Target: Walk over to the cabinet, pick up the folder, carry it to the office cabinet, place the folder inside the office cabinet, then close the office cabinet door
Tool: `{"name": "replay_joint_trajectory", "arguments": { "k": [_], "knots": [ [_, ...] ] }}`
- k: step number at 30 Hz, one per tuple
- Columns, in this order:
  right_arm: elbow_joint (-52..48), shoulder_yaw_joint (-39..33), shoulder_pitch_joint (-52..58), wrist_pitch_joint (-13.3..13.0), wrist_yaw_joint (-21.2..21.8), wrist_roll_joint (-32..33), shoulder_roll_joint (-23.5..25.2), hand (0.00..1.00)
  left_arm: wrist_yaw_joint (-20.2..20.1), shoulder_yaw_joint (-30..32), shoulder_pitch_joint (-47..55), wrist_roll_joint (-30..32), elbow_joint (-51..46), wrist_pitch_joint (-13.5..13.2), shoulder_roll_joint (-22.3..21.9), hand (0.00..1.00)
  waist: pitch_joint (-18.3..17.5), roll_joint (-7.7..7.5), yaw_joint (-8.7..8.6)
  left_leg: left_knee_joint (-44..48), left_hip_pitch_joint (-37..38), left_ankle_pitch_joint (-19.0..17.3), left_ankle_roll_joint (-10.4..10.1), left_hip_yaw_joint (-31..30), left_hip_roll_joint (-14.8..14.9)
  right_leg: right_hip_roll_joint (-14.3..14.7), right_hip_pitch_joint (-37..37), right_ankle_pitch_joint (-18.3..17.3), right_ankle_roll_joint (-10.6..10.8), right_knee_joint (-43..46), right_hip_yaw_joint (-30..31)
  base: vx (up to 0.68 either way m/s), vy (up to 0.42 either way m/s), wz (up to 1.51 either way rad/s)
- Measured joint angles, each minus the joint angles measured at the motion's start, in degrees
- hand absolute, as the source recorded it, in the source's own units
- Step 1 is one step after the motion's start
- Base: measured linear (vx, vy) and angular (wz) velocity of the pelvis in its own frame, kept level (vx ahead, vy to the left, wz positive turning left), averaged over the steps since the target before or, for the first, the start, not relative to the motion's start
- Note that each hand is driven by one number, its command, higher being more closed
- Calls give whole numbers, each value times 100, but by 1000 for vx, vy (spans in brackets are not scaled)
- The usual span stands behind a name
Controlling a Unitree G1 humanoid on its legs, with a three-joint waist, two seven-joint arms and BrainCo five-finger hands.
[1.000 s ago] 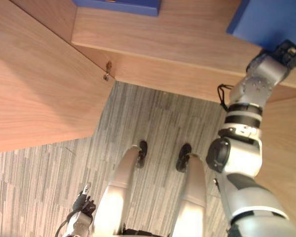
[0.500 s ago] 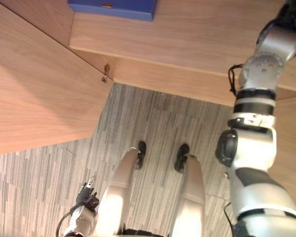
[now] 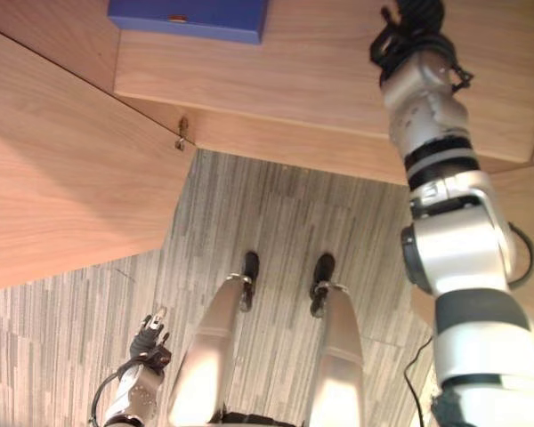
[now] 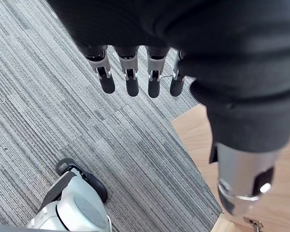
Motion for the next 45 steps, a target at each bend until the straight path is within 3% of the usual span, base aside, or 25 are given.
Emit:
{"name": "replay_joint_trajectory", "arguments": {
  "k": [4, 9, 18, 33, 38, 40, 42, 45],
  "knots": [
    [446, 344, 59, 333, 168, -647, 87, 0, -43, -7, 1, 1, -101, -1, 89, 0, -2, -4, 18, -406, 230, 156, 2, 112, 49, 85, 187, 204, 1, -431, 66, 43, 20, -11],
    [624, 419, 458, 499, 257, -1033, 232, 0, -50, -3, 0, 4, -199, -3, 219, 0, -19, -28, 30, -933, 583, 367, -29, 171, 106, 179, 499, 416, -23, -936, 84, 39, -27, -8],
    [823, 361, 905, 515, 435, -1747, 472, 0, -109, 31, -2, 22, -270, -24, 243, 0, -199, -204, 87, -1700, 987, 719, -90, 264, 210, 352, 871, 811, -68, -1764, 101, 19, -22, -6],
    [965, 425, 1045, 515, 503, -2009, 552, 0, -116, 76, -1, 17, -172, -99, 235, 0, -327, -223, 216, -2267, 1269, 1016, -84, 316, 216, 417, 1237, 1208, -59, -2526, 96, 2, 2, 0],
    [943, 670, 1329, 503, 728, -2934, 580, 0, -116, 113, -2, 21, 36, -117, 193, 0, -454, -230, 250, -2348, 1403, 1027, -88, 320, 232, 438, 1369, 1213, -61, -2602, 86, 29, -4, 0],
    [961, 713, 1816, 520, 830, -3475, 787, 0, -151, 111, 0, 50, 191, -117, 158, 0, -496, -251, 256, -2523, 1820, 1030, -91, 329, 242, 456, 1778, 1216, -57, -2771, 79, 64, 4, -5],
    [1054, 575, 2172, 554, 866, -3791, 1025, 0, -172, 111, -1, 139, 380, -115, 153, 0, -691, -290, 255, -2627, 1984, 1035, -93, 353, 242, 462, 1946, 1223, -47, -2882, 73, 89, 14, -4],
    [1052, -766, 3061, 601, 857, -4448, 1664, 0, -185, 64, -76, 643, 751, -107, 44, 0, -951, -353, 217, -2850, 2485, 1040, -88, 385, 239, 472, 2463, 1247, -11, -3144, 61, 114, 36, -4]
  ]
}}
